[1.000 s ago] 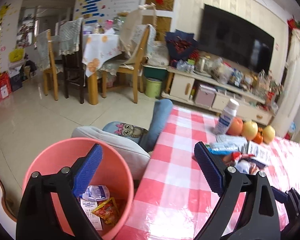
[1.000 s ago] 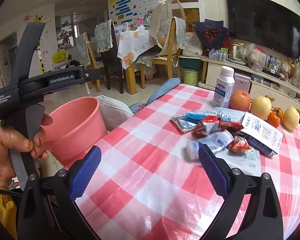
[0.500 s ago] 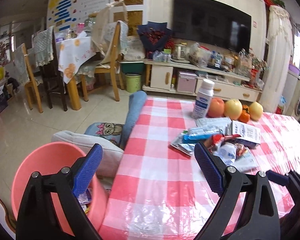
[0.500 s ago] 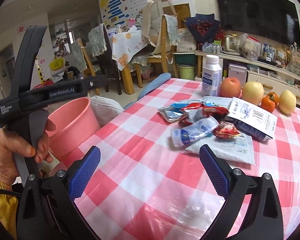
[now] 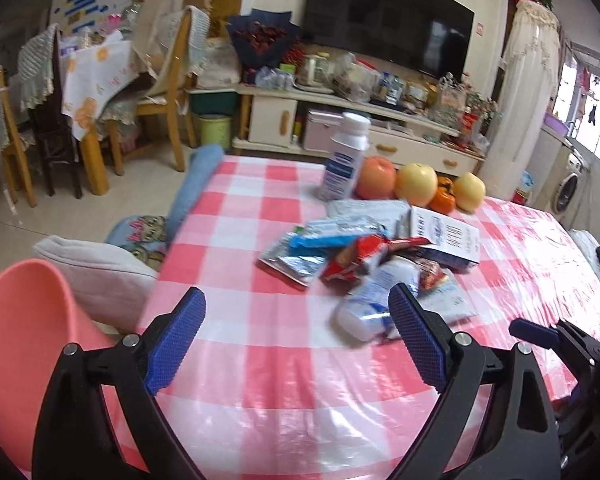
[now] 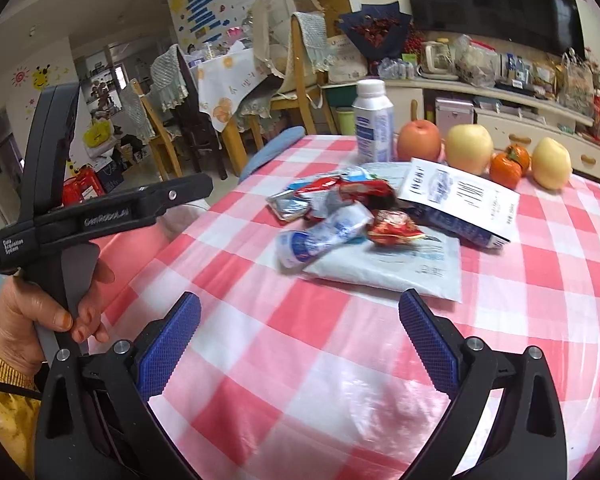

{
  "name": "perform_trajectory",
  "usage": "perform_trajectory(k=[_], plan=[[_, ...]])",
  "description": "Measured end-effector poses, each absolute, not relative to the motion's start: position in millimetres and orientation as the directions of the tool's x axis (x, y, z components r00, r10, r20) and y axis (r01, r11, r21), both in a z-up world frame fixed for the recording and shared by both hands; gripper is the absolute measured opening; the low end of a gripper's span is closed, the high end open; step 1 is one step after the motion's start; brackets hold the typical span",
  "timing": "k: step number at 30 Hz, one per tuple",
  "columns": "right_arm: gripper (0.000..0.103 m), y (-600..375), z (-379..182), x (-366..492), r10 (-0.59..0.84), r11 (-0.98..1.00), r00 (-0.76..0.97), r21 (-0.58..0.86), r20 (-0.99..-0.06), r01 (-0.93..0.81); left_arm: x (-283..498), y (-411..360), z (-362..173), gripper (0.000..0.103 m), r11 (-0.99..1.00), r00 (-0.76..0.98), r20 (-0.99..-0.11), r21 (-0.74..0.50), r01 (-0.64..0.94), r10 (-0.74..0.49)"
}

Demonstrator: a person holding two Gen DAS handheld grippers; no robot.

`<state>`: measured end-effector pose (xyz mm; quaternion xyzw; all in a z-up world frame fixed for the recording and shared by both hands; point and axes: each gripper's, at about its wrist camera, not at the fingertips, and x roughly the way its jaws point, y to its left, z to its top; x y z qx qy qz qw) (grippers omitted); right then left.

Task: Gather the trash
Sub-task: 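Move both tools back over the table toward the remaining packages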

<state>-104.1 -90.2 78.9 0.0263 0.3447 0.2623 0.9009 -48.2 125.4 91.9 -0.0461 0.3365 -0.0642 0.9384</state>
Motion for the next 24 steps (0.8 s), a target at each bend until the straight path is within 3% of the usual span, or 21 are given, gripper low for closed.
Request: perform_trajectory(k=[13, 24], plan=[[0.098, -137, 75, -84, 0.469, 0.880, 0.596, 0.286, -0.652, -0.380, -22, 66, 60, 0.093, 0.975, 0.665, -0.717, -0.097, 0.201, -0.209], [0.098, -173, 76, -53, 0.467, 0.883, 0.611, 0.298, -0.640, -0.363, 10, 58, 34, 0.093, 0.953, 0.580, -0.756, -0.237, 0.189, -0.303]])
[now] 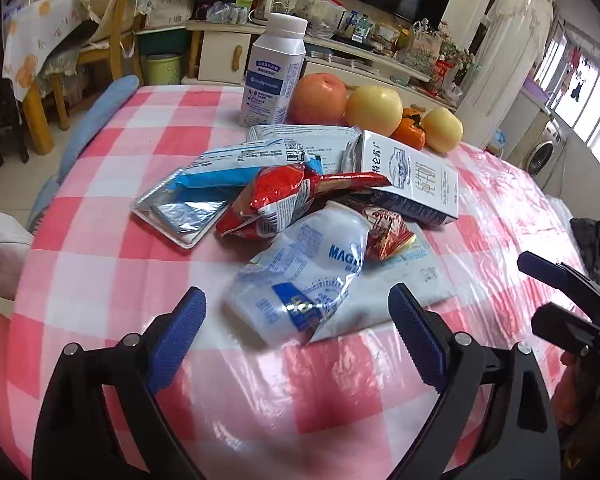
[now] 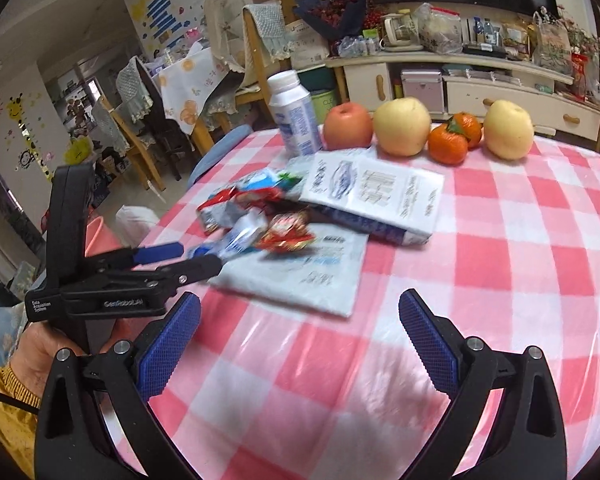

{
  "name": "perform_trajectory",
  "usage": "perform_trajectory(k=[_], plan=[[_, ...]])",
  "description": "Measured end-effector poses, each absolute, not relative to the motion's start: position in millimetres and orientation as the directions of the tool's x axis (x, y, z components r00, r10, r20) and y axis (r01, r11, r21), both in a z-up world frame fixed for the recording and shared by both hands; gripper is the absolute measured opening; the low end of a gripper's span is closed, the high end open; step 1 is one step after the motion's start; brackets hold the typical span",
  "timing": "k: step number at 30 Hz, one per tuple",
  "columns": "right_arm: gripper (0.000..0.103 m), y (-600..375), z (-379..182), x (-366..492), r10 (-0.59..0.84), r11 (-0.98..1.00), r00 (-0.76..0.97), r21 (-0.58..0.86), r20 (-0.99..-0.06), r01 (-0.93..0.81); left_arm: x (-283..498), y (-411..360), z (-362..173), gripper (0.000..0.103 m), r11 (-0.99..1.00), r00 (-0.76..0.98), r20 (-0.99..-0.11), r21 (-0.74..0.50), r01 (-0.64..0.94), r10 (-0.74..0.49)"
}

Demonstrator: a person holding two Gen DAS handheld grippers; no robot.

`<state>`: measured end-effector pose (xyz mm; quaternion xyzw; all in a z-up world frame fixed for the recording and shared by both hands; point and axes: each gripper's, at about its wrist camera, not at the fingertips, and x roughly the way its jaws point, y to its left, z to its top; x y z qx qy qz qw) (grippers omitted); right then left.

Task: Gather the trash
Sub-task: 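Move both tools back over the table toward the remaining packages, then grasp the white MAGIC yogurt pouch with the left gripper while the right gripper grasps the red-gold candy wrapper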

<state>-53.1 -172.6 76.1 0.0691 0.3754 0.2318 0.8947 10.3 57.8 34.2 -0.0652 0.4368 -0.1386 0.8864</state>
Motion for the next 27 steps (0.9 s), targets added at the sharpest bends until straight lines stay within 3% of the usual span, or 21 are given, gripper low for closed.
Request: perform_trajectory(k=[13, 20, 25, 27], plan=[[0.098, -197, 76, -2, 0.414, 0.908, 0.687, 0.220, -0.597, -0.356, 37, 40, 20, 0.093, 0.954, 0.536, -0.793, -0.193, 0.231, -0.290], [0.097, -176, 61, 10, 0.493, 0.858, 0.610, 0.233, -0.620, -0.457, 40, 38, 19, 0.082, 0.954, 0.536, -0.794, -0.185, 0.235, -0.285], [0.096, -158, 55, 8, 0.550, 0.819, 0.554, 0.276, -0.625, -0.503, 41, 39, 18, 0.080, 0.954, 0.535, -0.792, -0.208, 0.216, -0.294], [0.086, -153, 53, 8, 0.577, 0.803, 0.533, 0.309, -0.619, -0.510, 39, 38, 18, 0.080, 0.951, 0.534, -0.789, -0.220, 0.218, -0.305]])
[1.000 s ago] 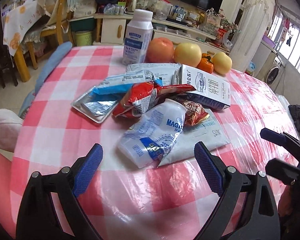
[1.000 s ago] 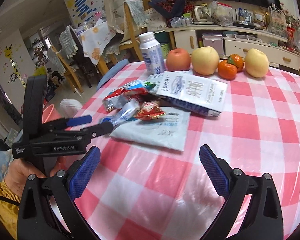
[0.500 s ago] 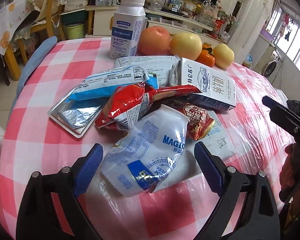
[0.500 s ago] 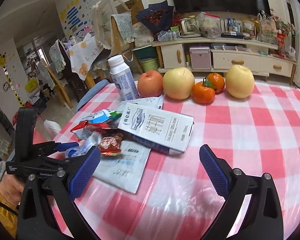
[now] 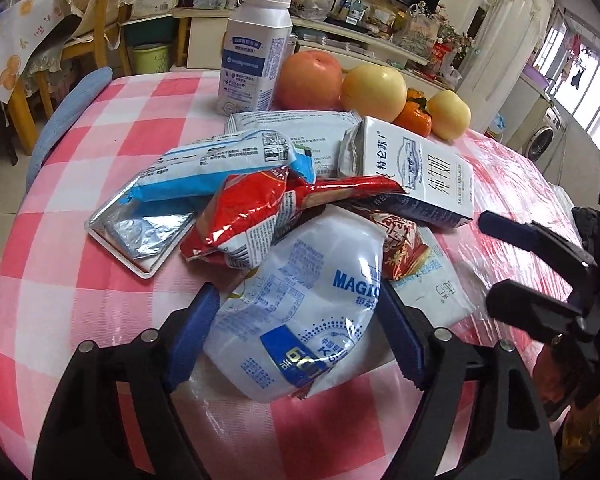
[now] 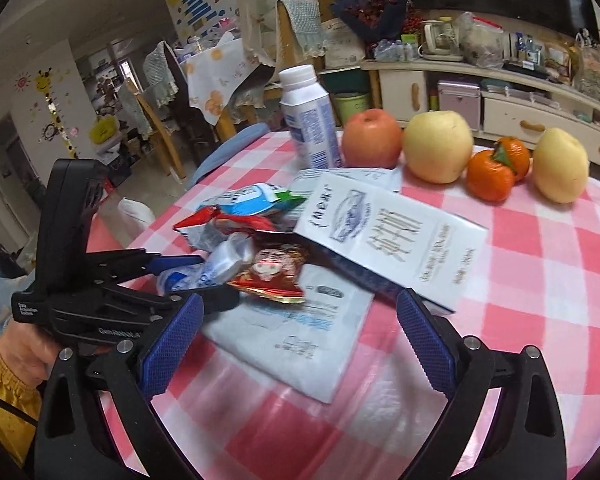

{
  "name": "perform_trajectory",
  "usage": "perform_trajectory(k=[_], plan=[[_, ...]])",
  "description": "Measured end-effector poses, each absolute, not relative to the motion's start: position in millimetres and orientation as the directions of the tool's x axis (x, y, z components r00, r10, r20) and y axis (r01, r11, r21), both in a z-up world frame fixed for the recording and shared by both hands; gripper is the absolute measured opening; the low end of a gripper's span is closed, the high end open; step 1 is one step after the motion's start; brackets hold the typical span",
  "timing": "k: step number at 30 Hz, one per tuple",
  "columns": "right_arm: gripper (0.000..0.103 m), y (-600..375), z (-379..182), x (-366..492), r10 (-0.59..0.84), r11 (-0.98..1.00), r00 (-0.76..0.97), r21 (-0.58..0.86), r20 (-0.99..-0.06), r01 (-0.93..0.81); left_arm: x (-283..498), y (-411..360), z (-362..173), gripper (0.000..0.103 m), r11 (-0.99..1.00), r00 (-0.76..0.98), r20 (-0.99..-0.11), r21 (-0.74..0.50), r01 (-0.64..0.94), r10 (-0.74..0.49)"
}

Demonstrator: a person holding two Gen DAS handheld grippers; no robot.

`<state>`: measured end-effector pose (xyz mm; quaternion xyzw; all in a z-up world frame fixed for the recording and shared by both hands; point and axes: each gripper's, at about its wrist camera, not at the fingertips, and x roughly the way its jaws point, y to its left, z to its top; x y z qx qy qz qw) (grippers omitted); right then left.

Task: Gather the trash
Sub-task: 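Grasp the white MAGIC yogurt pouch with the left gripper while the right gripper grasps the red-gold candy wrapper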

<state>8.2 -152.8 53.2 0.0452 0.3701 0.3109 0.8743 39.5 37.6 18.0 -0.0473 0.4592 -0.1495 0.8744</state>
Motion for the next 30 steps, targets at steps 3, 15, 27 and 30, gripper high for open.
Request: perform_trajectory(k=[3, 15, 27, 30], plan=[[0.081, -144, 48, 9, 0.590, 0.792, 0.510, 0.328, -0.626, -0.515, 33, 31, 19, 0.080, 0.942, 0.518, -0.791, -0.227, 0.245, -0.326], [0.068, -135, 37, 28, 0.605, 0.783, 0.496, 0.353, -0.623, -0.512, 35, 44, 19, 0.079, 0.953, 0.527, -0.795, -0.222, 0.209, -0.300], [0.069, -134, 32, 39, 0.667, 0.735, 0.415, 0.458, -0.619, -0.500, 43, 44, 15, 0.084, 0.956, 0.550, -0.785, -0.189, 0.224, -0.284], [0.072, -139, 34, 39, 0.651, 0.751, 0.426, 0.446, -0.629, -0.487, 41, 38, 15, 0.087, 0.945, 0.537, -0.784, -0.198, 0.259, -0.311]])
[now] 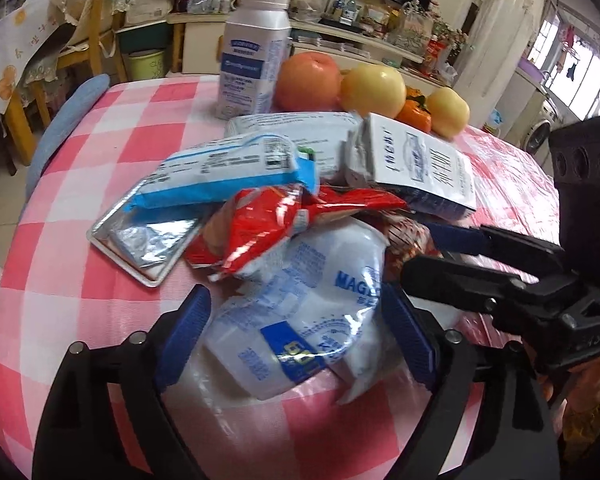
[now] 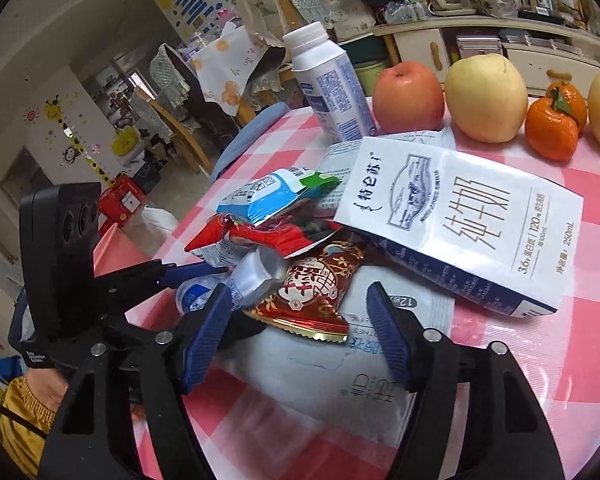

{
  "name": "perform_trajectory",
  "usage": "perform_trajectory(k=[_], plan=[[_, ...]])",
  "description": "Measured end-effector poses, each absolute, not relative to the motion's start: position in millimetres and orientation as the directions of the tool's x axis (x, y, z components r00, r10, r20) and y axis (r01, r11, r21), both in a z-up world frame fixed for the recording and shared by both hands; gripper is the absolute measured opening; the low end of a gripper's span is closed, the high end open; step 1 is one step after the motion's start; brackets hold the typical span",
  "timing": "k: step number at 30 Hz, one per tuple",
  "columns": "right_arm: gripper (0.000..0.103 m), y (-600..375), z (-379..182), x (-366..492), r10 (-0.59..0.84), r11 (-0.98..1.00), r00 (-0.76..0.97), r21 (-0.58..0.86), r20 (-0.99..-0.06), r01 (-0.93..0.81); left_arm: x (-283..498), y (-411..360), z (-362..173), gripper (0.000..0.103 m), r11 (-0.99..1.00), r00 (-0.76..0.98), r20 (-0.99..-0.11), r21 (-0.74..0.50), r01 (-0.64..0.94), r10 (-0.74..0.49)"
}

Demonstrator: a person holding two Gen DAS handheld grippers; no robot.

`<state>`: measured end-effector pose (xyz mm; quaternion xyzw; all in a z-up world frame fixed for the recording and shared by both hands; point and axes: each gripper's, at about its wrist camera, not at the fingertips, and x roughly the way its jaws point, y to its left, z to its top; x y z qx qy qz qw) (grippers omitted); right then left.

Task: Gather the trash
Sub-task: 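Grasp the white MAGIC yogurt pouch with the left gripper while the right gripper grasps the red-gold candy wrapper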

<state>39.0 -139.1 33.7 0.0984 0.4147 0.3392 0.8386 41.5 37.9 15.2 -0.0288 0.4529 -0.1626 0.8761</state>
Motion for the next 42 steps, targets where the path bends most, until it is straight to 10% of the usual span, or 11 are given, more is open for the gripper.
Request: perform_trajectory(k=[7, 20, 26, 42], plan=[[0.072, -157, 36, 42, 0.567, 0.815, 0.473, 0.372, -0.675, -0.445, 25, 10, 17, 0.087, 0.863, 0.433, -0.776, -0.274, 0.425, -0.460], [0.072, -148, 35, 39, 0.564, 0.811, 0.477, 0.343, -0.675, -0.473, 24, 10, 18, 0.086, 0.909, 0.500, -0.778, -0.217, 0.355, -0.380], [0.072, -141, 35, 39, 0.549, 0.816, 0.488, 0.308, -0.679, -0.490, 25, 13, 18, 0.060, 0.921, 0.509, -0.781, -0.216, 0.324, -0.362], [0.033, -118, 35, 23, 0.502, 0.820, 0.502, 0.204, -0.705, -0.534, 6, 36, 29, 0.060, 0.933, 0.530, -0.774, -0.227, 0.278, -0.346]])
